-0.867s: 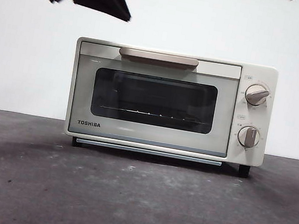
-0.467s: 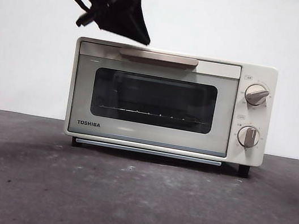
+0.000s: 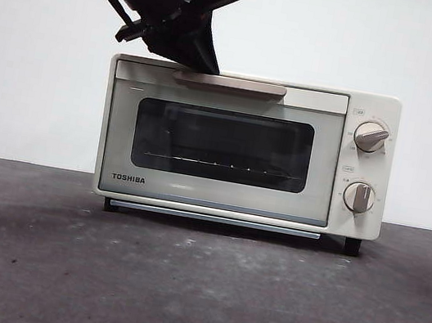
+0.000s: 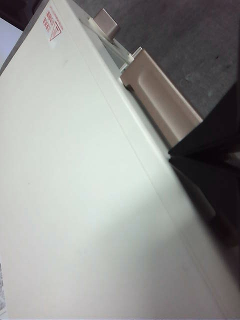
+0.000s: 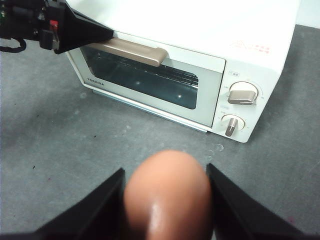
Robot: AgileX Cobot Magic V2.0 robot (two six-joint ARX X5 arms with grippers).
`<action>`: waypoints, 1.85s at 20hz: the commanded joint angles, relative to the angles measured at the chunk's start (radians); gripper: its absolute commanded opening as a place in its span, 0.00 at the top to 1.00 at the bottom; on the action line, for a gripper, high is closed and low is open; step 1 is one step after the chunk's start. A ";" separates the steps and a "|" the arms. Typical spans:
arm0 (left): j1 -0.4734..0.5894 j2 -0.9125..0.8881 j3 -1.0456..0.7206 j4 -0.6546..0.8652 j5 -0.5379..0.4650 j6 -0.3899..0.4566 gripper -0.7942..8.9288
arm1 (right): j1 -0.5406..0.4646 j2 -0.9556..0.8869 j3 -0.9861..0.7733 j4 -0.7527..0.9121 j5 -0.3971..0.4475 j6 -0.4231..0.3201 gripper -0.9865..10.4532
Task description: Eggoven
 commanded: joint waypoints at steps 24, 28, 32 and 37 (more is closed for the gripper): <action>-0.227 0.049 0.025 -0.423 0.014 0.050 0.91 | 0.007 0.004 0.016 0.012 0.001 -0.016 0.91; -0.254 0.048 0.025 -0.517 0.014 0.048 0.91 | 0.007 0.005 0.016 0.017 0.001 -0.016 0.91; -0.258 0.035 0.025 -0.554 0.014 0.048 0.91 | 0.006 0.015 0.016 0.021 0.001 -0.015 0.91; -0.229 -0.093 0.025 -0.541 0.013 0.045 0.91 | 0.006 0.117 0.016 0.079 -0.029 -0.011 0.91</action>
